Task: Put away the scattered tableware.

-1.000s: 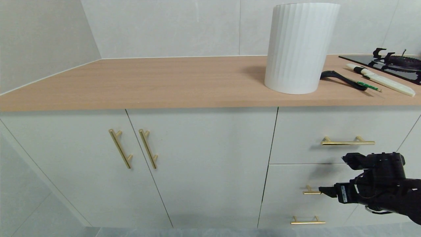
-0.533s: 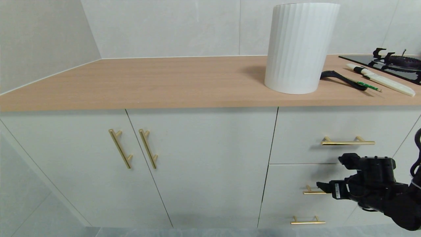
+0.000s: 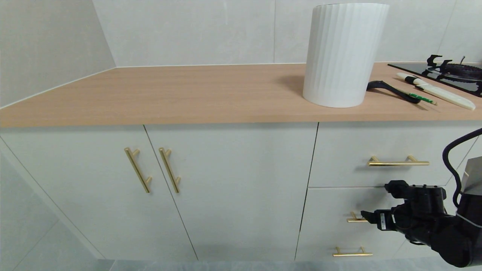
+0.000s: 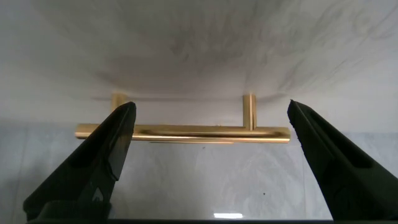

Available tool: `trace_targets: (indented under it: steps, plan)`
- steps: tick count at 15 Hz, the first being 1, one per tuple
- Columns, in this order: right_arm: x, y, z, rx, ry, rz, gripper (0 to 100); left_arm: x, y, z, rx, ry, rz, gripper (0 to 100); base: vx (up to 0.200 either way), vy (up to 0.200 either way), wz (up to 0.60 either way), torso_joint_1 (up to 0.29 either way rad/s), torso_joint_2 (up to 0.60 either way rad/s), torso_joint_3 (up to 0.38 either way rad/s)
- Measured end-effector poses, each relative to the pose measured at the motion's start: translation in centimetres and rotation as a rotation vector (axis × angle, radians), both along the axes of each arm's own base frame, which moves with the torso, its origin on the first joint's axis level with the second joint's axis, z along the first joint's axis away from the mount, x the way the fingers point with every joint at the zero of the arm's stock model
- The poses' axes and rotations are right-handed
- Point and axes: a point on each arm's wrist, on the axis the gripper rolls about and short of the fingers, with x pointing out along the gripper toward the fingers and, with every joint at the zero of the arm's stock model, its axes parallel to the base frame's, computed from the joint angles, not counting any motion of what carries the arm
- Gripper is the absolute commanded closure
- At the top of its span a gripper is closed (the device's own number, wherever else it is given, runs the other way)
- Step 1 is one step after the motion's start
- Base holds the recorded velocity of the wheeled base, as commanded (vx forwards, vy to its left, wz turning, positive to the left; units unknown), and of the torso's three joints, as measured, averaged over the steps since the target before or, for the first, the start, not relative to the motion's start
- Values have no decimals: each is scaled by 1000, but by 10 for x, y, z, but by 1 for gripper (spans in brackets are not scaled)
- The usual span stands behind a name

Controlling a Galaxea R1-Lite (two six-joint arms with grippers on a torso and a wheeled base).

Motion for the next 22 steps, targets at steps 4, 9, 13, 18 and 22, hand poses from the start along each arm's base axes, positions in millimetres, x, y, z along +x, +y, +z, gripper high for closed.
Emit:
trace_targets:
  steps: [4,9,13,18,22]
  plan:
    - [1,-2,-9,-14,14,-19,0,0,0,0,0,0,0,0,0,0,0,0,0,0]
    - [-1,-6,-15,-26,35,-20,0,0,0,0,0,0,-1,0,0,0,0,0,0,0]
    - [-8,-6,-17,-30,61,-15,0,0,0,0,0,0,0,0,0,0,0,0,0,0]
    - [-19,-5,-18,-31,97,-12,0,0,0,0,0,0,0,0,0,0,0,0,0,0]
    - [-42,-4,2,-25,89,-1,0,0,0,0,0,0,0,0,0,0,0,0,0,0]
